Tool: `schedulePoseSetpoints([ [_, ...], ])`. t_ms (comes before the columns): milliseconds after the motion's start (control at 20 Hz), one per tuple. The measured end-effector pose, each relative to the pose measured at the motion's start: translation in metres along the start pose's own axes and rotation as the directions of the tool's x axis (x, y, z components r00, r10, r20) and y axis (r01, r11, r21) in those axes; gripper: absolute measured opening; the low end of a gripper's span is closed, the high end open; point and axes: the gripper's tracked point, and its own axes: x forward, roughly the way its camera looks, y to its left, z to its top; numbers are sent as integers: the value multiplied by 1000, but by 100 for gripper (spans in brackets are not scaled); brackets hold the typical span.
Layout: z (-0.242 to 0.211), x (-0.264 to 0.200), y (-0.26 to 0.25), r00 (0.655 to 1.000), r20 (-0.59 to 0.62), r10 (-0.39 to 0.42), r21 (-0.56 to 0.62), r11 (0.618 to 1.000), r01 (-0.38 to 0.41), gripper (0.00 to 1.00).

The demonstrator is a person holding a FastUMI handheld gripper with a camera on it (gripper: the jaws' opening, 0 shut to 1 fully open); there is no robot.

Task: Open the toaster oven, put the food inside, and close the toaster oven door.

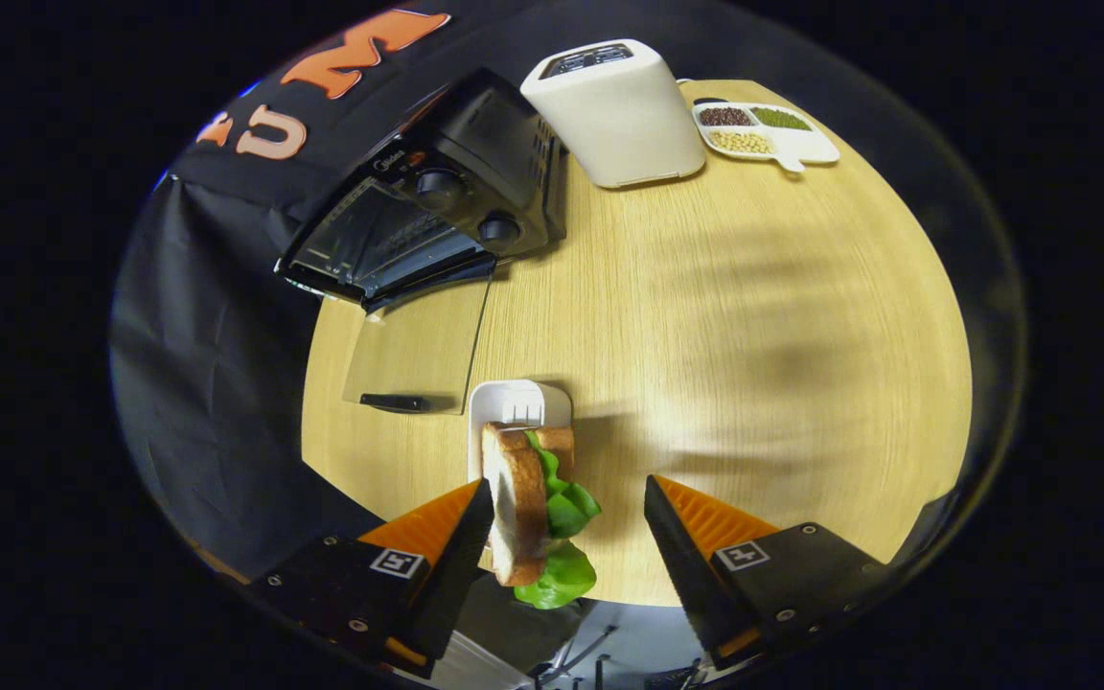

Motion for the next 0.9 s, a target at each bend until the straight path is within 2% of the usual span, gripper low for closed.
schedulePoseSetpoints([
  [50,-3,2,3,1000,-21,18,8,1000,-18,90],
  [100,-4,3,6,999,-34,30,9,1000,-30,80],
  [250,-3,2,16,997,-41,58,26,998,-57,58],
  [300,-1,-2,19,998,-30,57,47,997,-56,42],
  [400,2,-7,21,1000,-3,28,62,998,-27,27],
  [500,2,-17,25,1000,16,-8,63,998,7,22],
  [650,6,-41,39,998,57,-35,67,997,31,21],
  [900,33,-87,72,969,240,-65,150,988,29,21],
])
